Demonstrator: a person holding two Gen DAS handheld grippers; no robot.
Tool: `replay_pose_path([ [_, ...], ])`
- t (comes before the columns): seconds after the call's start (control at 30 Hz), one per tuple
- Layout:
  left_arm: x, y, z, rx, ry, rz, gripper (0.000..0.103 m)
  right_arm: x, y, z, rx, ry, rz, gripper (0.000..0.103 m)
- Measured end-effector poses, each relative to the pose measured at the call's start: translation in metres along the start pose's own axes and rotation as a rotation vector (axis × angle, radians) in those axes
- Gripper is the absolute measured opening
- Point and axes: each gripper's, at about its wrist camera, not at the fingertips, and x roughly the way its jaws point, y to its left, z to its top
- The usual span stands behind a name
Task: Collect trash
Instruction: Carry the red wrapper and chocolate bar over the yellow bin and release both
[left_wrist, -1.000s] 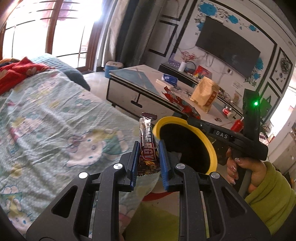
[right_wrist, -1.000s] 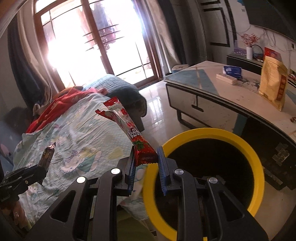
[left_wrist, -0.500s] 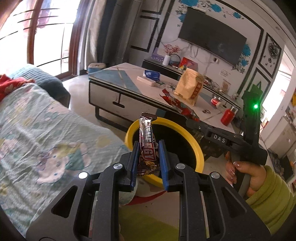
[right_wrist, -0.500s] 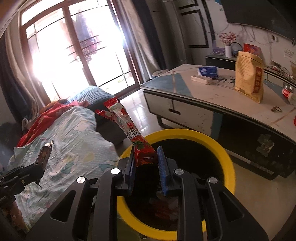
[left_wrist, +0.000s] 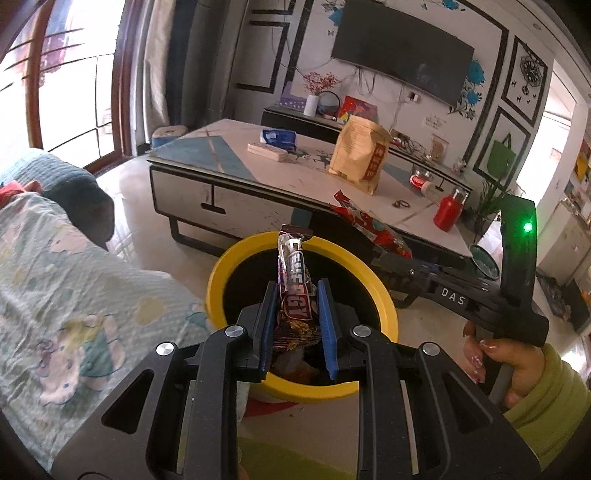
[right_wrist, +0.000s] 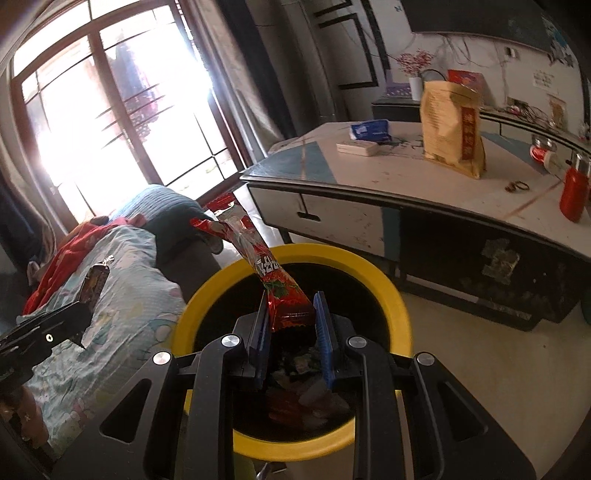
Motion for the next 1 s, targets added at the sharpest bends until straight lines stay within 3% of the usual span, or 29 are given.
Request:
replay_pose_path([
  [0.57, 0.060, -0.020, 0.023, 0.018, 0.070, -0.061, 0.016, 0.013, -0.024, -0.012, 0.083, 0.050, -0.008, 0.025],
  [0.63, 0.063, -0.022, 0.025, 0.026, 0.066, -0.067, 0.021, 0.015, -0.024, -0.013, 0.084, 0.056, -0.008, 0.025],
  [0.7, 0.067, -0.022, 0.027, 0.020, 0.069, -0.077, 0.036, 0.018, -0.025, -0.014, 0.085, 0.064, -0.004, 0.028],
  [0.73, 0.067, -0.021, 0.027, 0.019, 0.067, -0.076, 0.038, 0.018, -0.024, -0.015, 0.083, 0.066, -0.004, 0.030],
  [0.8, 0.068, -0.020, 0.028, 0.015, 0.063, -0.071, 0.050, 0.018, -0.022, -0.017, 0.069, 0.071, -0.001, 0.041],
  [0.93, 0.065, -0.016, 0.027, 0.003, 0.057, -0.063, 0.062, 0.015, -0.019, -0.020, 0.047, 0.072, -0.001, 0.050],
  [1.0, 0.062, -0.013, 0.025, -0.008, 0.053, -0.059, 0.078, 0.012, -0.019, -0.021, 0.036, 0.064, -0.008, 0.057],
])
